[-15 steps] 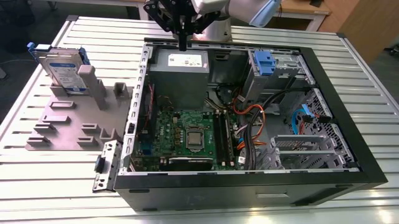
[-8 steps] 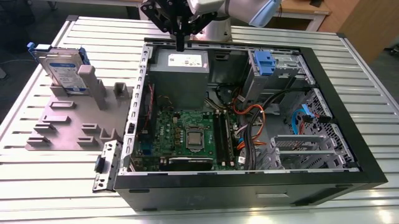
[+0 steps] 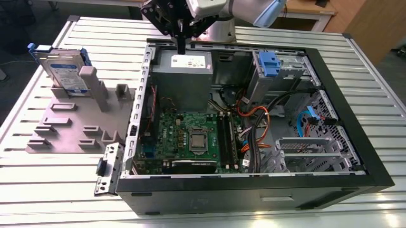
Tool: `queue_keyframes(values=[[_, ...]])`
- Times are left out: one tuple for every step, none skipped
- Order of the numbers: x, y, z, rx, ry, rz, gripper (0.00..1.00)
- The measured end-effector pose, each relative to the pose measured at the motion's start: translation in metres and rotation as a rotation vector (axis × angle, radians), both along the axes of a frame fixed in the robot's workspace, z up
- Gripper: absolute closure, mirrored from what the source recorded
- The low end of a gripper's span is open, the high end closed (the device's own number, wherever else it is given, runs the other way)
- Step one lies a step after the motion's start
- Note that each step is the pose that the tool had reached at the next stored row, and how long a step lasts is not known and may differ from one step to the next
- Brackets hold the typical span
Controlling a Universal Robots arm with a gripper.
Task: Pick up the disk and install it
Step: 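Reach for the disk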
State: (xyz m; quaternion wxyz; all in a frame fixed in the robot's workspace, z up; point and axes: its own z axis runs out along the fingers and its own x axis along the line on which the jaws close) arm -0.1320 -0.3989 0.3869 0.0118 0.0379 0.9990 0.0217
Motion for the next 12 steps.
queue_keyframes(values=[[-0.0002, 0.0000, -0.0002, 0.0000, 0.0001, 0.000, 0.89], [-0.0003, 0.0000, -0.0003, 0.0000, 0.0002, 0.000, 0.89], [-0.0005, 0.0000, -0.0005, 0.0000, 0.0003, 0.000, 0.89], [-0.0007, 0.0000, -0.0007, 0.0000, 0.0004, 0.000, 0.89], [-0.0008, 0.0000, -0.0009, -0.0001, 0.0006, 0.000, 0.89], [-0.0009, 0.0000, -0.0010, -0.0001, 0.0008, 0.000, 0.89], [-0.0010, 0.0000, -0.0011, 0.0000, 0.0009, 0.000, 0.89], [-0.0011, 0.0000, -0.0013, 0.0000, 0.0011, 0.000, 0.89], [-0.0012, 0.0000, -0.0014, 0.0000, 0.0012, 0.000, 0.89], [-0.0013, 0.0000, -0.0016, 0.0000, 0.0013, 0.000, 0.89], [-0.0014, 0.0000, -0.0018, 0.0000, 0.0014, 0.000, 0.89], [-0.0017, 0.0000, -0.0022, 0.0000, 0.0018, 0.000, 0.89]])
